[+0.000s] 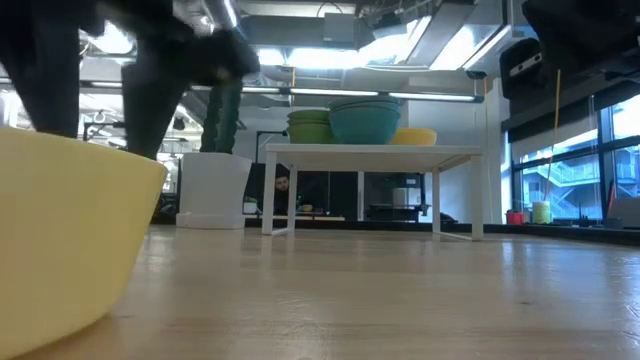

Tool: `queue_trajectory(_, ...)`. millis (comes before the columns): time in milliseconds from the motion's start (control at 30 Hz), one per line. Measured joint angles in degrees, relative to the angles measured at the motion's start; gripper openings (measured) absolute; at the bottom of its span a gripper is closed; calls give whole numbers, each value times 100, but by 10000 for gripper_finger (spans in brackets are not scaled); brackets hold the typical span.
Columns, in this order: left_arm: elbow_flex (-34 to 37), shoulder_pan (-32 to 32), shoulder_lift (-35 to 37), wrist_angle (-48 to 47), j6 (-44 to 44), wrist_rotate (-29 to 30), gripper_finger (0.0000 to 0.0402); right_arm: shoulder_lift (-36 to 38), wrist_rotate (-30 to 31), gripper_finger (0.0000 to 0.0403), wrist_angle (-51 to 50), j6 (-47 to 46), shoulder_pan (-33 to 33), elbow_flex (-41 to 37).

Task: Pick & Place Mini bowls
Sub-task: Stack the yellow bowl on the yellow bowls on the shelf

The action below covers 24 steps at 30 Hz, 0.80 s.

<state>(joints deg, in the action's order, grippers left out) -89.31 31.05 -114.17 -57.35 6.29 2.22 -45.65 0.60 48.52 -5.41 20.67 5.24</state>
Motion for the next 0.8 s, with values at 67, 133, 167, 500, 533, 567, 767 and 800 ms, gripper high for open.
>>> queue_trajectory(67, 179, -79, 0, 90, 2, -154, 152, 0, -4, 16, -4, 34, 0, -1)
queue_trajectory(133, 357, -143, 0, 267, 17, -233, 142, 0, -5, 16, -32, 50, 0, 0)
queue_trajectory(167, 441, -163, -2, 349, 41, -282, 139, 0, -7, 16, -52, 50, 0, 0)
queue_trajectory(500, 736, -179, -4, 676, 343, -634, 126, 0, -11, 16, -101, 54, 0, 0)
queue_trajectory(533, 736, -175, -4, 791, 399, -629, 126, 0, -11, 16, -101, 54, 0, -1)
queue_trajectory(567, 736, -175, -4, 937, 447, -619, 127, 0, -9, 16, -101, 54, 0, -1)
queue_trajectory(767, 736, -175, -130, 1328, 515, -468, 120, 0, -9, 16, -87, 52, 0, -1)
queue_trajectory(800, 736, -175, -181, 1326, 517, -444, 118, 0, -9, 16, -83, 52, 0, 0)
